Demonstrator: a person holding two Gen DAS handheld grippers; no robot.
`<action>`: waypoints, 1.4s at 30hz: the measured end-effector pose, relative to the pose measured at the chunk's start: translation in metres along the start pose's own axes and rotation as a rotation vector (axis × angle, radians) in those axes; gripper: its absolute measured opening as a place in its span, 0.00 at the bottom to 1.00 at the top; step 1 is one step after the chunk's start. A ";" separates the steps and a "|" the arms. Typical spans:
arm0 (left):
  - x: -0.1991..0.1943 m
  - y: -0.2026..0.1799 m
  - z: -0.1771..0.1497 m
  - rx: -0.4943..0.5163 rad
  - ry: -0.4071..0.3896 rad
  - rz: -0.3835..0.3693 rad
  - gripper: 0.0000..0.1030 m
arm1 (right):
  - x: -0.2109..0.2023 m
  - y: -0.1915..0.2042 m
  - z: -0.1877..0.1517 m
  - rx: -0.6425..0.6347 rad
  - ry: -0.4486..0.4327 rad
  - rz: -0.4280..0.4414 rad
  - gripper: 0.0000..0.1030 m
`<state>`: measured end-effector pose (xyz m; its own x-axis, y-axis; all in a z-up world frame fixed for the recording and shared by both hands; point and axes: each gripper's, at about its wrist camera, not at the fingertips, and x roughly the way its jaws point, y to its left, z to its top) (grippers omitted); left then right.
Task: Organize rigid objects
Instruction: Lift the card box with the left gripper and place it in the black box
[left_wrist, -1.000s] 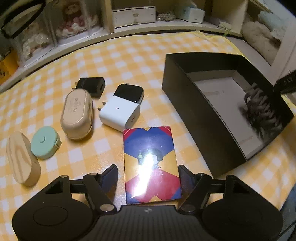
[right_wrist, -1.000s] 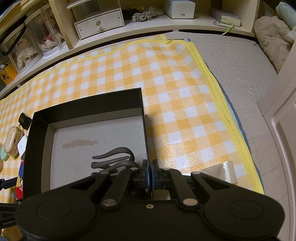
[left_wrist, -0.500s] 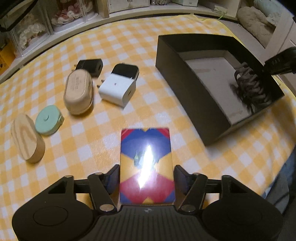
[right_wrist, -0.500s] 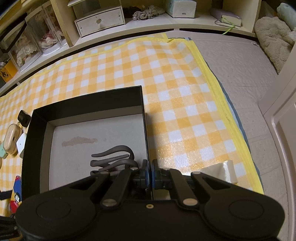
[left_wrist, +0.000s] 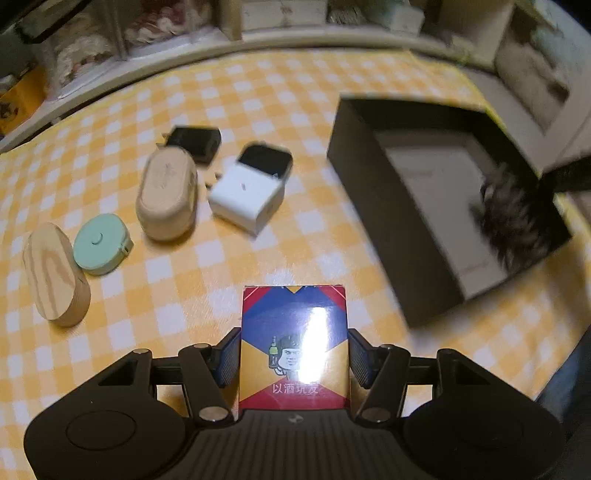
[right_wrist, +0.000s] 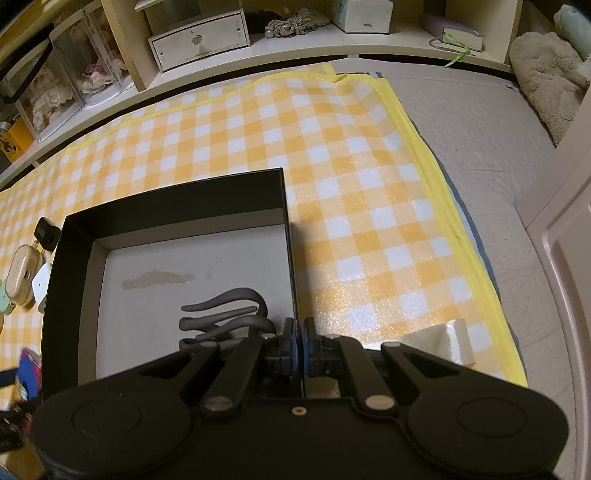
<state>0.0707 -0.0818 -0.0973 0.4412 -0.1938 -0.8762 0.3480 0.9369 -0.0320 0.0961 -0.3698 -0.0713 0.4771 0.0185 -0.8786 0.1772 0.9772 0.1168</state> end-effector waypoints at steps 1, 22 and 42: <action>-0.006 0.000 0.002 -0.012 -0.027 0.002 0.58 | 0.000 0.000 0.000 -0.001 0.000 0.000 0.04; -0.045 -0.059 0.071 -0.184 -0.238 -0.113 0.58 | 0.000 0.001 0.000 0.000 0.000 0.000 0.04; 0.030 -0.108 0.075 -0.355 -0.169 -0.092 0.58 | 0.000 0.002 0.002 0.012 0.003 0.012 0.04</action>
<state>0.1084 -0.2104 -0.0836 0.5616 -0.2987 -0.7716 0.0982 0.9500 -0.2963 0.0984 -0.3685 -0.0699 0.4767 0.0304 -0.8786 0.1816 0.9744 0.1323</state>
